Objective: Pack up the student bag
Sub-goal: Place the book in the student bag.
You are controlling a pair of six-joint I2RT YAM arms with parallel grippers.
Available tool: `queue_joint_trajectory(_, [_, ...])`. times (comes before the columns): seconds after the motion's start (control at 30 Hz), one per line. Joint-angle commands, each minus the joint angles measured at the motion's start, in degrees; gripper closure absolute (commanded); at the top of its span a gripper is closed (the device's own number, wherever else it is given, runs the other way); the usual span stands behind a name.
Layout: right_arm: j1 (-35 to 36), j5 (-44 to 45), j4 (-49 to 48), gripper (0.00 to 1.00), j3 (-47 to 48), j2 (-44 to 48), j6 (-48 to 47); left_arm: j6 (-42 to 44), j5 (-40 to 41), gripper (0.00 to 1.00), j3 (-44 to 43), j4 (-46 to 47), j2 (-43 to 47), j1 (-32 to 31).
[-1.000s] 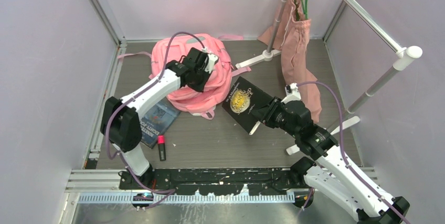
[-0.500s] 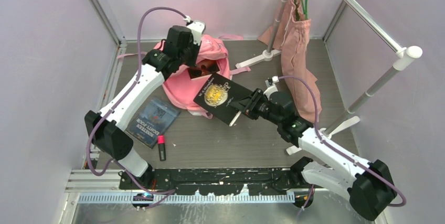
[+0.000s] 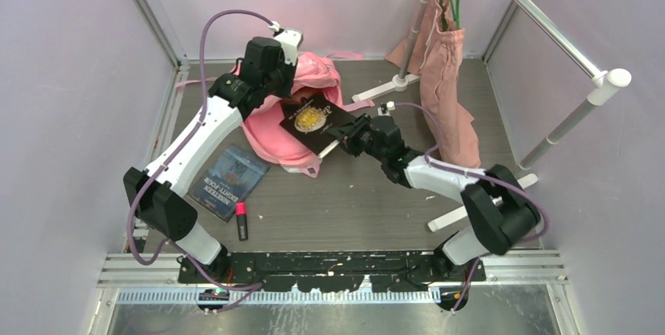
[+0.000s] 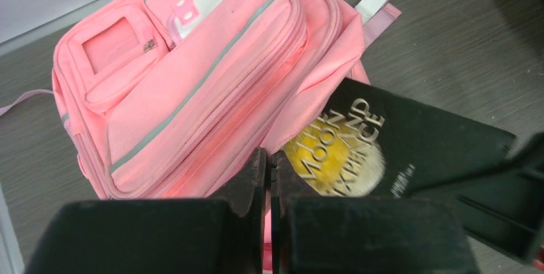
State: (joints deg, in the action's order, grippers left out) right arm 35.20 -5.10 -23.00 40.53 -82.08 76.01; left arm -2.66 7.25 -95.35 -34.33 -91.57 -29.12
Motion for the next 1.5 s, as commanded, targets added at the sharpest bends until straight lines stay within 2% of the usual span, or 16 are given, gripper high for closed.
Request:
queue_joint_trajectory(0.0, [0.3,4.4,-18.9,0.99,9.5,-4.9,5.7,-1.0,-2.1,1.0,-0.8,7.7,6.1,0.4])
queue_joint_trajectory(0.13, [0.4,9.5,-16.1,0.99,14.8,-10.1,6.4,-1.0,-2.9,1.0,0.0,7.9,7.3,0.7])
queue_joint_trajectory(0.27, [1.6,18.9,-12.0,0.99,20.4,-15.1,4.3,-1.8,-4.0,1.0,0.9,8.5,8.3,0.8])
queue_joint_trajectory(0.37, [3.8,27.7,-3.6,0.99,27.8,-18.8,1.5,-2.5,-5.4,1.0,1.7,8.4,8.5,0.8])
queue_joint_trajectory(0.53, [4.2,27.0,-3.2,0.99,38.1,-30.2,7.5,-3.4,-6.1,1.0,2.5,8.3,8.3,0.9])
queue_joint_trajectory(0.67, [4.2,26.4,-1.5,0.98,43.5,-36.0,9.3,-2.3,-4.8,1.0,2.2,6.7,8.2,1.6])
queue_joint_trajectory(0.73, [3.9,23.4,-0.4,0.83,45.4,-37.8,9.4,-2.3,-5.8,1.0,2.9,7.2,8.6,2.0])
queue_joint_trajectory(0.87, [3.6,17.3,0.9,0.33,46.3,-40.1,9.7,-2.6,-6.9,1.0,3.5,7.3,8.5,2.3])
queue_joint_trajectory(0.9, [3.6,16.4,0.4,0.17,45.4,-40.0,10.0,-2.7,-7.0,1.0,3.6,7.3,8.4,2.3])
queue_joint_trajectory(0.97, [3.6,15.2,-0.3,0.02,42.8,-38.8,10.5,-2.9,-7.0,1.0,4.1,7.6,8.4,2.5])
queue_joint_trajectory(1.23, [4.3,12.7,3.4,0.0,32.3,-27.6,6.1,-3.9,-7.0,1.0,5.9,9.4,8.1,3.4])
queue_joint_trajectory(1.47, [5.5,9.8,8.1,0.0,23.5,-17.9,-2.0,-4.7,-7.0,1.0,6.0,10.0,6.5,3.9])
